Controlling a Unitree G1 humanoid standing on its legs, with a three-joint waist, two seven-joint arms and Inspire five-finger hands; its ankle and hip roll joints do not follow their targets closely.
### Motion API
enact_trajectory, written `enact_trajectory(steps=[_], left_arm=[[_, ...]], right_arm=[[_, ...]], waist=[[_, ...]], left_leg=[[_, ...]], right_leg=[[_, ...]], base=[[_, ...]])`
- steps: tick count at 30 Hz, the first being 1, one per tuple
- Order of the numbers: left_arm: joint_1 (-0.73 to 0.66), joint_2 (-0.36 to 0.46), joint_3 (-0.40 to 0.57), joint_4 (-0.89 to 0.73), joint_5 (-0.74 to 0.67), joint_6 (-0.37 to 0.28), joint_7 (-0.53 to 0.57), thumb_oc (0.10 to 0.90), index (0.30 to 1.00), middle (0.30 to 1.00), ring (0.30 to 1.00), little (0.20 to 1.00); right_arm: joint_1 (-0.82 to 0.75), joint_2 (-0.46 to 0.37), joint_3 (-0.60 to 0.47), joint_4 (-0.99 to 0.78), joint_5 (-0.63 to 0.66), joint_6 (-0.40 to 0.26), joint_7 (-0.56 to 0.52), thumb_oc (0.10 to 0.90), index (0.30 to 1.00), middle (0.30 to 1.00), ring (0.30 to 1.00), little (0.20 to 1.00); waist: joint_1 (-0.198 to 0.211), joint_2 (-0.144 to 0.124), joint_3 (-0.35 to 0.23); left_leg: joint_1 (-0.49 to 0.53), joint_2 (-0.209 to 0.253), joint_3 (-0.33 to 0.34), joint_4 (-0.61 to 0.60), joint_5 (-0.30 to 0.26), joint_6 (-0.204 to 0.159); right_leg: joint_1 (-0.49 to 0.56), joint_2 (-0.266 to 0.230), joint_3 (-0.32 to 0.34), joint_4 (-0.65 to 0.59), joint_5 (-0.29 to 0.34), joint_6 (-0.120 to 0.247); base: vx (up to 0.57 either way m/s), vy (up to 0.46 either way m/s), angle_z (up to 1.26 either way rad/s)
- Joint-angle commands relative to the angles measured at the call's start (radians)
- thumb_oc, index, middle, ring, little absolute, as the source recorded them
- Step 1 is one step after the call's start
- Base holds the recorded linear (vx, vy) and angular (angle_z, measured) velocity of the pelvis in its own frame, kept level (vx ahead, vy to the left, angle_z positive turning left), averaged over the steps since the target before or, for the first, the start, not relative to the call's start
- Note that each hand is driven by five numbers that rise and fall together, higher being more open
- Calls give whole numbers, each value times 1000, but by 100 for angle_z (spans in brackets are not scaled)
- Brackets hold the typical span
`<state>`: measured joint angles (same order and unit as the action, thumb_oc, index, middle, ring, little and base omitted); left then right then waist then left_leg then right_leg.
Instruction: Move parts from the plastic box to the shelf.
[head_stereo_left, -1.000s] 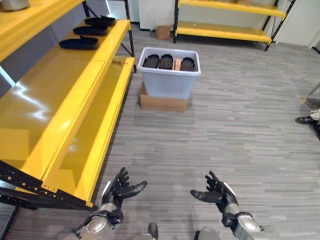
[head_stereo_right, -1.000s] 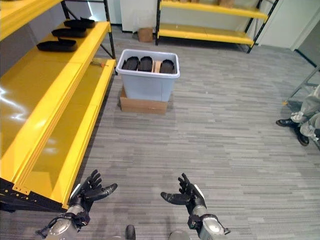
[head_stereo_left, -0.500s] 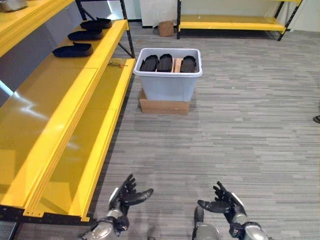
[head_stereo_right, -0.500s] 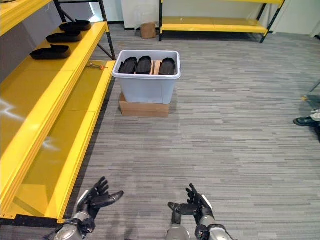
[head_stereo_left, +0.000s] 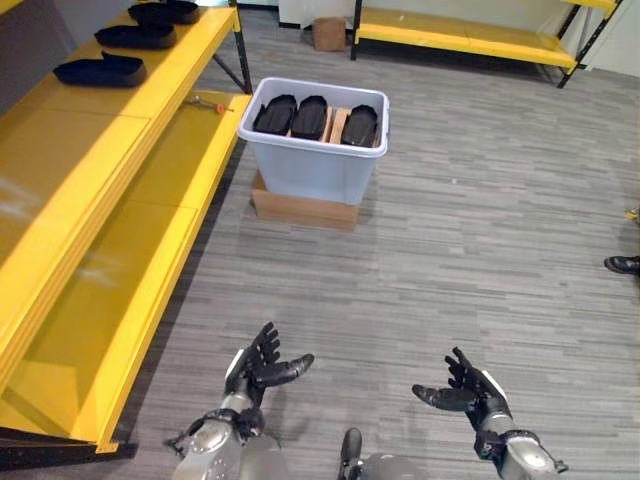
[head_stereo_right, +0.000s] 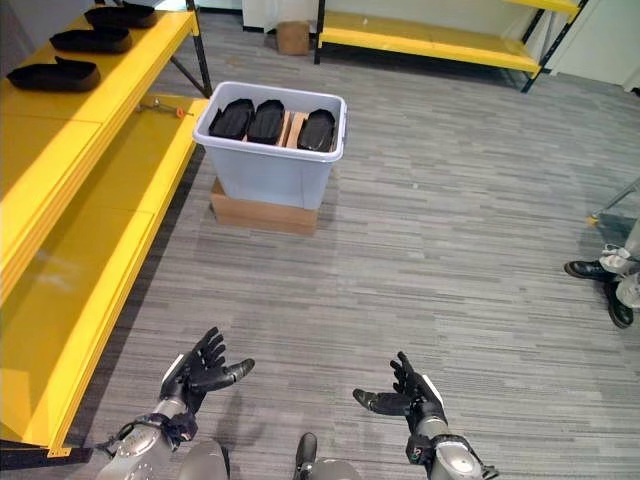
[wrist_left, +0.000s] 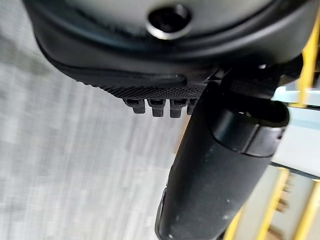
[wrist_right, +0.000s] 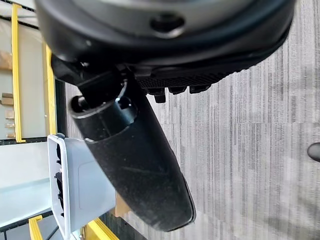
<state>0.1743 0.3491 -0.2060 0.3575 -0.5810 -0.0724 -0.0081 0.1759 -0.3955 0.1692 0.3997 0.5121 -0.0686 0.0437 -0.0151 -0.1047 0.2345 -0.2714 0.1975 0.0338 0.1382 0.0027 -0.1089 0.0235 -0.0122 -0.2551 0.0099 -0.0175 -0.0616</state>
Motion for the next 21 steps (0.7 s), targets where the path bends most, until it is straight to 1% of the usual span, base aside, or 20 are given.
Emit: enact_trajectory(steps=[1, 2, 3, 4, 5, 6, 7, 10, 11, 13, 14, 15, 16, 17, 18, 19, 21], left_arm=[[13, 78, 37, -138, 31, -75, -12, 900, 1000, 1000, 1000, 1000], [3, 90, 38, -140, 44, -77, -16, 900, 1000, 1000, 1000, 1000], [3, 91, 38, -140, 44, -77, -16, 900, 1000, 1000, 1000, 1000], [-4, 106, 38, -147, 47, -80, -22, 900, 1000, 1000, 1000, 1000], [-10, 116, 34, -148, 51, -82, -20, 900, 1000, 1000, 1000, 1000], [-14, 117, 30, -146, 48, -83, -19, 900, 1000, 1000, 1000, 1000], [-14, 117, 30, -145, 48, -83, -19, 900, 1000, 1000, 1000, 1000], [-18, 120, 26, -145, 36, -85, -8, 900, 1000, 1000, 1000, 1000], [-16, 120, 27, -146, 33, -83, -2, 900, 1000, 1000, 1000, 1000], [-15, 117, 23, -144, 33, -79, -1, 900, 1000, 1000, 1000, 1000], [-17, 118, 18, -142, 33, -79, 0, 900, 1000, 1000, 1000, 1000], [-14, 117, 13, -140, 37, -77, -3, 900, 1000, 1000, 1000, 1000], [-14, 117, 13, -140, 37, -77, -3, 900, 1000, 1000, 1000, 1000], [-11, 116, 10, -143, 43, -76, -4, 900, 1000, 1000, 1000, 1000], [-6, 113, 6, -145, 41, -78, -8, 900, 1000, 1000, 1000, 1000], [-6, 110, 3, -148, 37, -77, -12, 900, 1000, 1000, 1000, 1000], [-8, 107, -3, -147, 30, -77, -16, 900, 1000, 1000, 1000, 1000]], right_arm=[[-41, -36, -14, -62, -24, -87, 18, 900, 1000, 1000, 1000, 1000], [-40, -25, -9, -74, -32, -87, 28, 900, 1000, 1000, 1000, 1000], [-39, -24, -9, -75, -32, -87, 28, 900, 1000, 1000, 1000, 1000], [-30, -14, -10, -86, -32, -80, 39, 900, 1000, 1000, 1000, 1000], [-28, -10, -11, -87, -36, -80, 41, 900, 1000, 1000, 1000, 1000], [-32, -6, -9, -84, -40, -79, 38, 900, 1000, 1000, 1000, 1000], [-32, -6, -9, -84, -40, -79, 38, 900, 1000, 1000, 1000, 1000], [-52, 6, 5, -73, -41, -75, 37, 900, 1000, 1000, 1000, 1000], [-62, 14, 10, -59, -48, -75, 37, 900, 1000, 1000, 1000, 1000], [-67, 14, 10, -57, -58, -70, 37, 900, 1000, 1000, 1000, 1000], [-65, 15, 11, -63, -62, -69, 38, 900, 1000, 1000, 1000, 1000], [-60, 16, 10, -67, -66, -69, 40, 900, 1000, 1000, 1000, 1000], [-60, 15, 10, -67, -66, -69, 40, 900, 1000, 1000, 1000, 1000], [-55, 14, 11, -72, -69, -68, 40, 900, 1000, 1000, 1000, 1000], [-49, 16, 10, -77, -70, -69, 41, 900, 1000, 1000, 1000, 1000], [-43, 14, 7, -82, -69, -69, 39, 900, 1000, 1000, 1000, 1000], [-37, 10, 5, -94, -64, -69, 34, 900, 1000, 1000, 1000, 1000]], waist=[[33, 17, -17], [32, 16, -33], [34, 14, -33], [32, 4, -45], [34, -3, -49], [35, -7, -51], [36, -7, -52], [40, -12, -61], [41, -17, -60], [33, -8, -57], [22, 4, -47], [9, 21, -43], [9, 20, -42], [1, 31, -37], [-8, 43, -30], [-18, 56, -24], [-39, 65, -14]], left_leg=[[32, 21, -47, -78, 165, 7], [48, 6, -38, -100, 173, 9], [50, 5, -36, -101, 174, 10], [53, -19, -14, -72, 148, 22], [43, -31, -7, -48, 134, 29], [36, -40, 0, -32, 119, 34], [35, -41, 1, -30, 118, 35], [29, -70, 21, 10, 63, 61], [40, -99, 37, 38, 14, 87], [64, -136, 41, 50, -18, 116], [83, -149, 38, 48, -27, 129], [101, -152, 35, 38, -28, 136], [102, -153, 36, 39, -29, 137], [119, -156, 36, 33, -33, 142], [147, -160, 39, 23, -43, 148], [174, -163, 40, 11, -50, 151], [216, -173, 33, -4, -63, 145]], right_leg=[[48, -68, 68, 54, -51, 146], [61, -70, 71, 60, -57, 154], [61, -72, 72, 61, -57, 155], [64, -90, 72, 70, -59, 168], [66, -101, 77, 74, -61, 174], [62, -108, 79, 81, -64, 180], [61, -108, 80, 82, -65, 181], [45, -130, 82, 125, -67, 200], [11, -155, 86, 212, -28, 226], [-40, -171, 101, 352, 65, 250], [-75, -166, 122, 448, 117, 253], [-104, -152, 132, 504, 144, 250], [-105, -153, 133, 507, 142, 251], [-129, -143, 133, 549, 147, 248], [-167, -150, 126, 584, 156, 243], [-210, -165, 106, 588, 144, 232], [-243, -195, 81, 513, 121, 218]], base=[[387, 234, -94], [281, 184, -97], [360, 233, -58], [242, 163, -26], [307, 217, -10], [146, 103, -6], [137, 113, -4], [175, 157, -9], [249, 217, -5], [213, 218, -3], [191, 211, 9], [125, 148, 21], [136, 121, 32], [153, 115, 48], [249, 166, 41], [277, 122, 23], [278, 36, -10]])
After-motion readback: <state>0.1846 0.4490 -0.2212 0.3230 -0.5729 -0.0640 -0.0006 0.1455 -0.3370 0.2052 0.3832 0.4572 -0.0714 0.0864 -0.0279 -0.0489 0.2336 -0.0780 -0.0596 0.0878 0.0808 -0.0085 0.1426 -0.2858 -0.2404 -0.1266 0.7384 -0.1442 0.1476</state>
